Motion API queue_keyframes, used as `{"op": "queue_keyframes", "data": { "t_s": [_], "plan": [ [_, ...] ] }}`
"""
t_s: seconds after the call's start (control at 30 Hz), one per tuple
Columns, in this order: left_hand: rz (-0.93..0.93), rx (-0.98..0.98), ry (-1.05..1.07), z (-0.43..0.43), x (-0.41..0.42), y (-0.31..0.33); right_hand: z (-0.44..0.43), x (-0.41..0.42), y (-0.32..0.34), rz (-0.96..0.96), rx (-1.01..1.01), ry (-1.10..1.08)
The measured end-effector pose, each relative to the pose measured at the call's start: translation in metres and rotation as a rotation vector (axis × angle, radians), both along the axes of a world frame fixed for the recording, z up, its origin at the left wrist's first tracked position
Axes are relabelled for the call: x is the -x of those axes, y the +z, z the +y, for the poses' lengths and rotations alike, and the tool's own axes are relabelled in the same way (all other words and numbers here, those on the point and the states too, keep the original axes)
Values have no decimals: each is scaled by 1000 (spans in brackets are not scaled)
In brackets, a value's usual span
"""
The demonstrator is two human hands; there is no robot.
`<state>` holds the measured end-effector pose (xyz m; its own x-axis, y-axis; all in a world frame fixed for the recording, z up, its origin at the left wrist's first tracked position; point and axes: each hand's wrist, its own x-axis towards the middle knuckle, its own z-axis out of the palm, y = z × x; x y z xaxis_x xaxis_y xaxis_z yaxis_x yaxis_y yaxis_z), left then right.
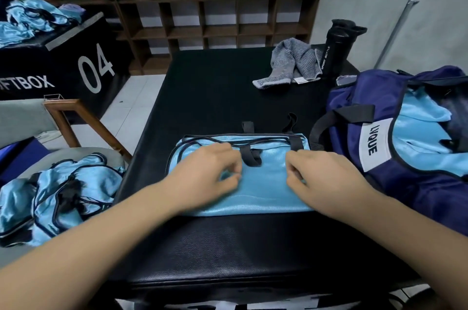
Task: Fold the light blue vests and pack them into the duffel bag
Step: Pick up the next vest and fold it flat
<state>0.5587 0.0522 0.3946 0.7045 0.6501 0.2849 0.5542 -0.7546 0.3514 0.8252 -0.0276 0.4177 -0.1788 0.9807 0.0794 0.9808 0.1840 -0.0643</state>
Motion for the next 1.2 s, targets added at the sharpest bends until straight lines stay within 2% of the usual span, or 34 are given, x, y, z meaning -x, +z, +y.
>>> {"op": "queue_keyframes", "data": {
  "t_s": [0.13,0.33,0.57,0.67,0.77,0.97,1.07,1.2],
  "plan": [
    [64,-21,-153,-8,-12,-16,1,-7,-8,-178,37,-45],
    [108,-20,-143,5,-13,-21,11,-22,-29,-215,-100,33],
    [202,-29,-42,28,-8,-18,20,-23,-29,-14,-114,130],
    [232,20,6,35,-7,-18,24,-19,-28,39,-199,175],
    [247,43,43,40,-7,-22,26,-12,-26,10,-249,202],
    [265,10,110,47,-7,-27,43,-16,-40,-137,-205,183],
    [214,-36,133,45,-6,-24,49,-19,-36,-89,-195,113],
    [108,-189,82,36,-16,-15,55,-20,-37,-64,-110,17]
  ]
}}
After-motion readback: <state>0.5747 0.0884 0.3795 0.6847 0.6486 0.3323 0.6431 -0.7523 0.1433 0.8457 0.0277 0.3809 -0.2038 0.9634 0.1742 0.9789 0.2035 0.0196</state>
